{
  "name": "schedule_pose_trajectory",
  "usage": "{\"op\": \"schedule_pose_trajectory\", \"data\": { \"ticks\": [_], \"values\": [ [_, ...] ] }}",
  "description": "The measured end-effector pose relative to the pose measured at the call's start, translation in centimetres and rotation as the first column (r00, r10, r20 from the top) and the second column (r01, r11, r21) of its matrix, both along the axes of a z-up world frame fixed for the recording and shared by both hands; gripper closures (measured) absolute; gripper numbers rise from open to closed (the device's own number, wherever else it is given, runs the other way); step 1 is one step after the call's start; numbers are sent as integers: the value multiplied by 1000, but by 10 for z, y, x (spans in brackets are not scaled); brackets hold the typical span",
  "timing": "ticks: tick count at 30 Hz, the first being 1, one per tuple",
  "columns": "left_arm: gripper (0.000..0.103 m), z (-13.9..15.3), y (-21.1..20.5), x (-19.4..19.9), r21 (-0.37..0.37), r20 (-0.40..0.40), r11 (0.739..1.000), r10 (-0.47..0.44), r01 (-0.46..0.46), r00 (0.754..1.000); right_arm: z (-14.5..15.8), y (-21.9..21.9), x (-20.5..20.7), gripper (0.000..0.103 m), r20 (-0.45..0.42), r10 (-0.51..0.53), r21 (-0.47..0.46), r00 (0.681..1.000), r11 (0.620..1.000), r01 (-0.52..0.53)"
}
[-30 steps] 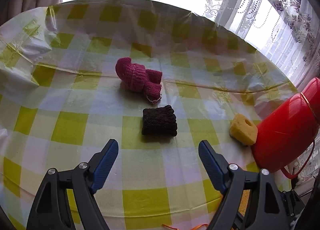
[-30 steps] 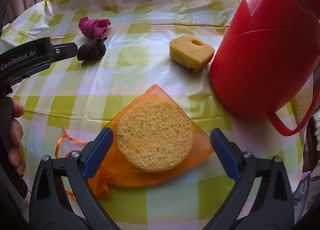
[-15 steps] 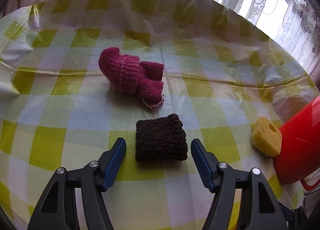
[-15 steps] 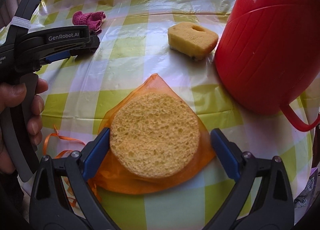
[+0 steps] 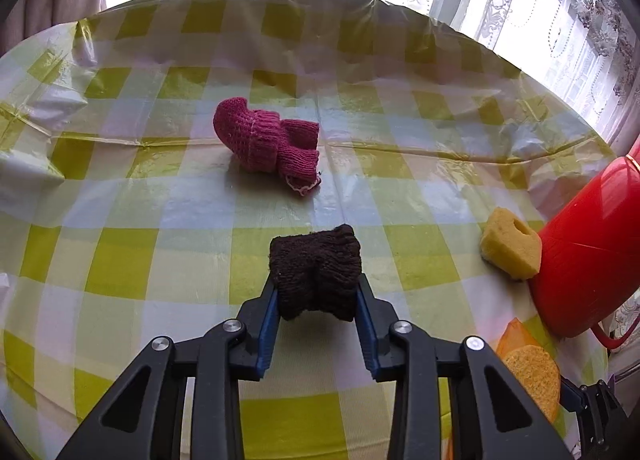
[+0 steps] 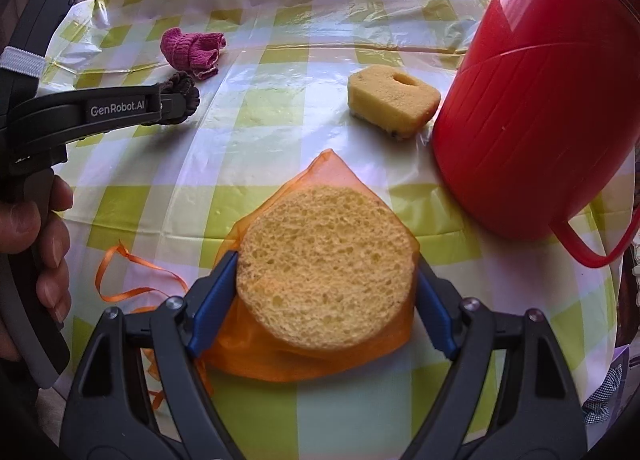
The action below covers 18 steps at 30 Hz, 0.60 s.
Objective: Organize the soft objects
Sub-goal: 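Carry the brown knit item and orange mesh bag over the white box and release both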
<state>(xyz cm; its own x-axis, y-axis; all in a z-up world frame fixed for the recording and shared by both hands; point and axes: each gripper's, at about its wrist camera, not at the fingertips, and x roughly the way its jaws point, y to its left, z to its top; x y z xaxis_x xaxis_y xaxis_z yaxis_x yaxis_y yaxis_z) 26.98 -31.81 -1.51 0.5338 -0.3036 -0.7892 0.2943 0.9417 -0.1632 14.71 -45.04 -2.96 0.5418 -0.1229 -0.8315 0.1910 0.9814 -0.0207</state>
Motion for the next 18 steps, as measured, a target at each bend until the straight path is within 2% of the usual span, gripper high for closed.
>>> {"op": "schedule_pose_trajectory", "data": {
  "ticks": [11, 15, 18],
  "values": [
    [68, 44, 14, -79, -47, 79, 999, -13, 17, 997, 14, 0, -13, 19, 47, 3, 22, 999, 1000, -4],
    [68, 51, 19, -93, -53, 86, 998, -14, 18, 996, 22, -2, -21, 19, 69, -1, 31, 998, 1000, -2],
    [68, 52, 25, -97, -72, 62, 997, -1, 5, 998, 31, -4, -28, 19, 89, -5, 38, 996, 999, 1]
  ]
}}
